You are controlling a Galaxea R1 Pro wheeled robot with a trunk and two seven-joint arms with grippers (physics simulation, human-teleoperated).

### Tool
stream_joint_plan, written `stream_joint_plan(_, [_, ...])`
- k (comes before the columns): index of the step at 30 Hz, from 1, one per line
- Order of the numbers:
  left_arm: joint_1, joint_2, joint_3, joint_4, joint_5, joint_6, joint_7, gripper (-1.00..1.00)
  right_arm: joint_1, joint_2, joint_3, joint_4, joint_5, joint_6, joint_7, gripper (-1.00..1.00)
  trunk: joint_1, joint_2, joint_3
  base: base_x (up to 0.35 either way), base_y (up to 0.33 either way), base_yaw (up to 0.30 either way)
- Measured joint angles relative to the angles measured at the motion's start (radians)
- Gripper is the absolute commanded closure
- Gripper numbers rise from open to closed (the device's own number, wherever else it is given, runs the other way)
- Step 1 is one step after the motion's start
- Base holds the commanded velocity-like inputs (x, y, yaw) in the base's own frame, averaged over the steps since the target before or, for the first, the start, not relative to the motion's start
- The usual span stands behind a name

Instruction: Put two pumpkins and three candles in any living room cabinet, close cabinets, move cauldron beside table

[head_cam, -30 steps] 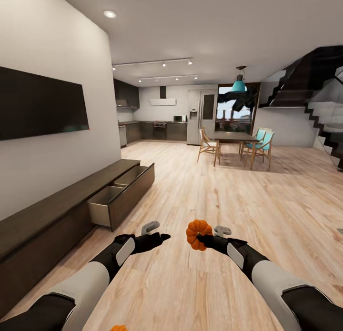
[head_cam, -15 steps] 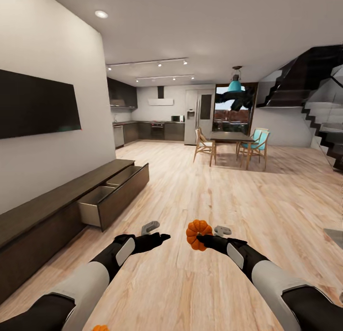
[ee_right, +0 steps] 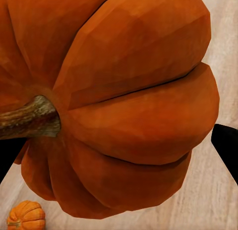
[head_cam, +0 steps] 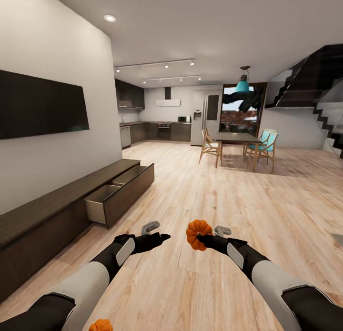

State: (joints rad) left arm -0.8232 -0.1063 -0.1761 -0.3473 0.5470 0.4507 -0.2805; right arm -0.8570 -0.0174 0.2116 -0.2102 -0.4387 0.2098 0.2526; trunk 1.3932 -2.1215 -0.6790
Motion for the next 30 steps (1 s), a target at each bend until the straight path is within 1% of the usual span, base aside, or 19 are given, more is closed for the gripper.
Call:
stream_joint_plan(4, [0.000, 0.000, 0.001, 0.029, 0.000, 0.000, 0.000, -1.00, 0.000, 0.000, 0.000, 0.000, 0.000, 0.000, 0.000, 1.00, 0.000, 0.000, 0.000, 0.004, -0.128, 0.001])
stream_joint_plan(9, [0.000, 0.000, 0.001, 0.039, 0.000, 0.000, 0.000, -1.00, 0.000, 0.000, 0.001, 0.001, 0.000, -0.001, 0.000, 1.00, 0.000, 0.000, 0.000, 0.065, -0.287, 0.018])
stream_joint_plan(17, [0.000, 0.000, 0.001, 0.040, 0.000, 0.000, 0.000, -1.00, 0.000, 0.000, 0.000, 0.001, 0.000, 0.000, 0.000, 1.00, 0.000, 0.000, 0.002, 0.097, -0.318, 0.219])
stream_joint_plan(18, [0.000, 0.000, 0.001, 0.040, -0.001, -0.001, 0.000, -1.00, 0.000, 0.001, 0.000, 0.001, 0.000, 0.000, 0.000, 1.00, 0.000, 0.000, 0.002, 0.042, -0.125, 0.275])
stream_joint_plan(21, [0.000, 0.000, 0.002, 0.041, -0.001, -0.045, 0.000, -1.00, 0.000, 0.000, 0.000, 0.000, 0.001, 0.000, 0.000, 1.00, 0.000, 0.000, 0.002, 0.015, -0.044, 0.279])
stream_joint_plan(24, [0.000, 0.000, 0.003, 0.042, -0.001, -0.063, 0.000, -1.00, 0.000, 0.000, 0.000, 0.001, 0.001, 0.000, 0.000, 1.00, 0.000, 0.000, 0.002, 0.003, -0.009, 0.275])
stream_joint_plan(30, [0.000, 0.000, 0.003, 0.043, -0.001, -0.068, 0.000, -1.00, 0.000, 0.000, 0.000, 0.000, 0.000, 0.000, 0.000, 1.00, 0.000, 0.000, 0.002, 0.000, -0.001, 0.071])
